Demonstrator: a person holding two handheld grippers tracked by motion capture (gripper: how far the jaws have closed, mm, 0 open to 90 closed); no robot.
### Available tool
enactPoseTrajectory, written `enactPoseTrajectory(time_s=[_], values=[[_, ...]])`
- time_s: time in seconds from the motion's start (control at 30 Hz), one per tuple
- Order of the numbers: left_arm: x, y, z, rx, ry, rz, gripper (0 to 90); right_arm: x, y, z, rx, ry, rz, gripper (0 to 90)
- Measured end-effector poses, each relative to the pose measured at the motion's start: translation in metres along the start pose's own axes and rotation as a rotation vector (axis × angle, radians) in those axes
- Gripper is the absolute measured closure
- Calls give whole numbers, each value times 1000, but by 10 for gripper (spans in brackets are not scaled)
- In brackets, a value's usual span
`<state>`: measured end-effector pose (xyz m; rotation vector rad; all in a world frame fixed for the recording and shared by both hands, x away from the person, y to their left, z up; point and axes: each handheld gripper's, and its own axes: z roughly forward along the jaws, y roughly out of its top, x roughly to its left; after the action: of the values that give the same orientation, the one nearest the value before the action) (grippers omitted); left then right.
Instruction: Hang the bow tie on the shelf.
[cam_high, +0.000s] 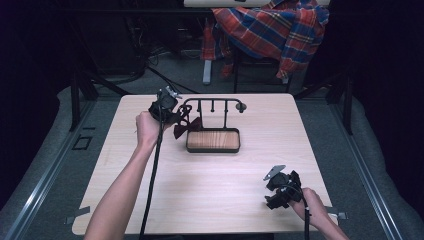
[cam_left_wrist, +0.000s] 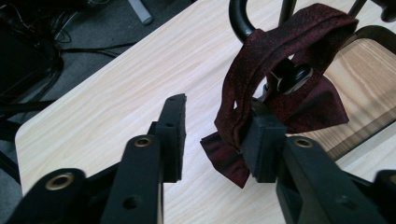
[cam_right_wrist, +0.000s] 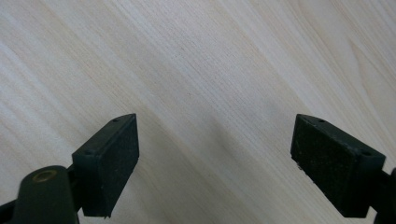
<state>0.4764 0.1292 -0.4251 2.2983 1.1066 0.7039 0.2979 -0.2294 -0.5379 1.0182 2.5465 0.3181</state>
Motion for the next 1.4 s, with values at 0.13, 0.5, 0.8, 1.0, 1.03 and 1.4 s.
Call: enactPoseTrajectory(time_s=[0.13, 0.5, 0.8, 1.0, 1.03, 1.4], values=[[1, -1, -2, -1, -6, -6, 594, 0, 0, 0, 1, 3, -2, 150], [0, -1, -9, -22, -8, -3, 569, 0, 0, 1, 5, 3, -3, 151], [-2, -3, -13, -36, -6, 11, 609, 0, 0, 0, 9, 0, -5, 150], [-4, 1, -14, -59, 7, 54, 846, 1, 0, 1, 6, 1, -3, 150], [-5, 1, -13, -56, 13, 57, 854, 1, 0, 1, 3, 4, 0, 151], [-3, 7, -3, -63, 18, 47, 875, 0, 0, 1, 14, 2, -8, 150]])
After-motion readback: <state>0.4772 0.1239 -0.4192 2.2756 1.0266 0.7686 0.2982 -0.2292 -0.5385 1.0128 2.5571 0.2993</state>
